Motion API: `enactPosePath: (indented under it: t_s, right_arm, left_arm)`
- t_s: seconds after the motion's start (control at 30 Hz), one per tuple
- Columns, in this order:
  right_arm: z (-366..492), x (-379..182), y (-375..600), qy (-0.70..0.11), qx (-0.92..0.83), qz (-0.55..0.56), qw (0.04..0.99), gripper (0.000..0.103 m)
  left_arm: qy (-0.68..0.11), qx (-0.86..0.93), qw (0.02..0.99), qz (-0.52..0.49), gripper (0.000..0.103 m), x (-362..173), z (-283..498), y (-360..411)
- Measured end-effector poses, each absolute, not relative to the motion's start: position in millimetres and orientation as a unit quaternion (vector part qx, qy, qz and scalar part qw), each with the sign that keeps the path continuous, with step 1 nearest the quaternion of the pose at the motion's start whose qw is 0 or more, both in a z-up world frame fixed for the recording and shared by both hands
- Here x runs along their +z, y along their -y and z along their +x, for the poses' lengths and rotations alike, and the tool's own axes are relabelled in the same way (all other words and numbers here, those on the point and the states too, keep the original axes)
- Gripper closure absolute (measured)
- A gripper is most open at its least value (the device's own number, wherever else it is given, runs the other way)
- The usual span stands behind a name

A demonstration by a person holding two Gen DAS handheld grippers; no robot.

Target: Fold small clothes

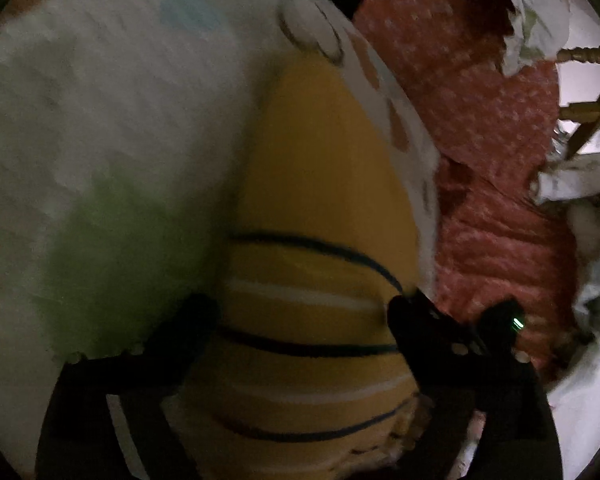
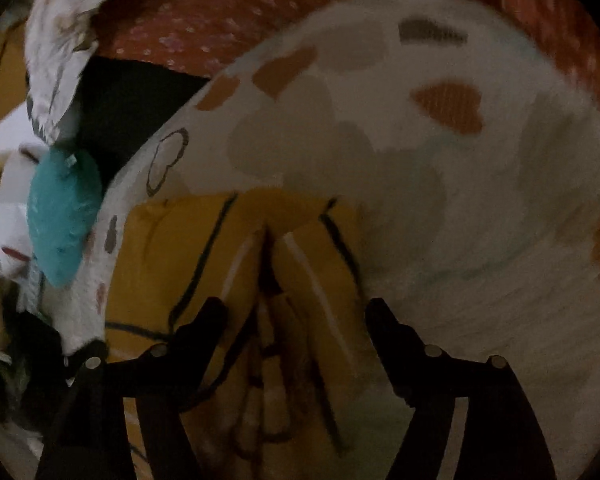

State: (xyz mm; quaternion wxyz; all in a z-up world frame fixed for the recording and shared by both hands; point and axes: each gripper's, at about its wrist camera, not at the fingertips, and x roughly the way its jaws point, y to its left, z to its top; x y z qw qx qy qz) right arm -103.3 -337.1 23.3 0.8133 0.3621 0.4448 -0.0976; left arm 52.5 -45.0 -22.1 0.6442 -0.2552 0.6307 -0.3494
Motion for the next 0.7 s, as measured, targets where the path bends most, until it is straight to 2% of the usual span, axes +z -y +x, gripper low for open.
enactPosePath:
  t_s: [0.07,0.1,0.13,0.17,0.27,0.33,0.53,0.57,0.7]
  right_arm:
    - [-97.2,11.2,331.0,-0.447,-0.080,0.386,0.803,0.020]
    - [-96.0,12.2,326.2,-0.445,-0.090,0.373,0.809,0.023]
    - [-94.6,14.3,321.7,-0.446,-0.091,0.364,0.812,0.032]
    - [-92.3,18.8,317.6,-0.439,-0.069,0.376,0.813,0.061]
    - [-85.2,33.2,305.6,-0.424,-0.056,0.376,0.822,0.064]
    - [-78.3,48.7,292.2,-0.407,-0.044,0.364,0.836,0.065]
    - [-61.5,73.8,279.1,-0.352,-0.009,0.374,0.858,0.066]
    - [-57.5,71.3,277.3,-0.354,-0.014,0.371,0.858,0.065]
    - [-45.8,47.5,267.6,-0.426,-0.106,0.282,0.853,0.060]
  left_arm:
    - [-0.632,-0.351,0.653,-0.225,0.011,-18.2,46.2,54.8]
    - [-0.631,-0.346,0.667,-0.193,0.015,-11.7,41.8,60.7]
    - [-0.631,-0.342,0.673,-0.182,0.030,-8.2,39.8,62.6]
    - [-0.629,-0.341,0.675,-0.180,0.040,-4.6,38.5,62.5]
    - [-0.614,-0.342,0.686,-0.190,0.051,12.7,39.5,55.1]
    - [-0.597,-0.340,0.701,-0.193,0.052,27.2,41.8,49.5]
    - [-0.540,-0.322,0.760,-0.165,0.049,72.1,60.1,31.2]
    - [-0.542,-0.314,0.765,-0.150,0.042,72.4,62.9,32.5]
    - [-0.580,-0.238,0.778,-0.039,0.040,46.3,65.3,45.3]
